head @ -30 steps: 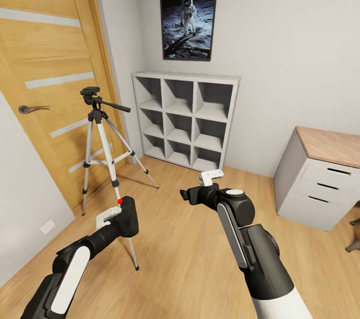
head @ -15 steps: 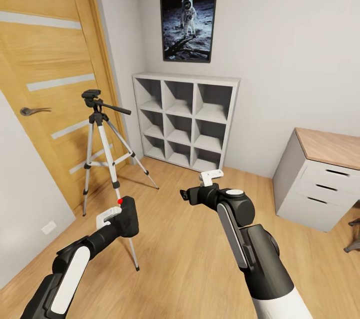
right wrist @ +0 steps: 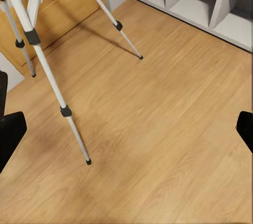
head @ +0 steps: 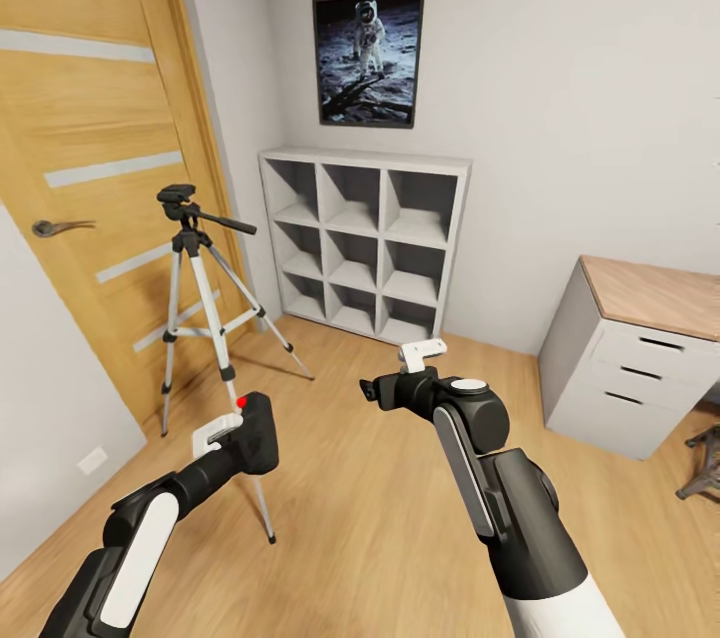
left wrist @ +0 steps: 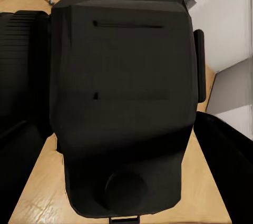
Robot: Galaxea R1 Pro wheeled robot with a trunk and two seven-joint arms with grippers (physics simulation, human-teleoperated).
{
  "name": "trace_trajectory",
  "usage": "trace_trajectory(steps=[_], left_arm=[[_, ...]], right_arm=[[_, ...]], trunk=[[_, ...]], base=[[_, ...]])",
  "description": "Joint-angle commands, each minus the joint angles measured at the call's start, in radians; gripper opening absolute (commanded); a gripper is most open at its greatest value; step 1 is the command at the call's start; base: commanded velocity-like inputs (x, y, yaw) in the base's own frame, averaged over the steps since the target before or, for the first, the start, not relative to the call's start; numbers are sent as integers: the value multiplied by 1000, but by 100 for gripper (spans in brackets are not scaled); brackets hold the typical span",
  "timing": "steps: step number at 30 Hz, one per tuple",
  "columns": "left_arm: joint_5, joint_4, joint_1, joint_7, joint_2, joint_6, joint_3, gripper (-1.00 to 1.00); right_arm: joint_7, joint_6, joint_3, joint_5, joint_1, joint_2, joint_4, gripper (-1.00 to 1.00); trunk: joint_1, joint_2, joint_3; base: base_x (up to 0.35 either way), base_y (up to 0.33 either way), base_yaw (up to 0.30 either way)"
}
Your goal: Attach the digital camera to the camera tripod in the bedroom.
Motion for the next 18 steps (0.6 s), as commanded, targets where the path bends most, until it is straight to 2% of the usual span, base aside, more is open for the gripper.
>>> trace_trajectory(steps=[1, 18], left_arm=[[7, 0, -1, -3, 0, 6, 2, -100], [5, 7, -1, -26, 1, 8, 7, -100]], right_arm=[[-1, 4, 0, -3, -1, 0, -1, 100], [-2, 4, 0, -2, -1, 1, -1, 100]], trunk=[[-4, 6, 2], [-69, 125, 55]], base=[[0, 0, -168], [0, 0, -248]])
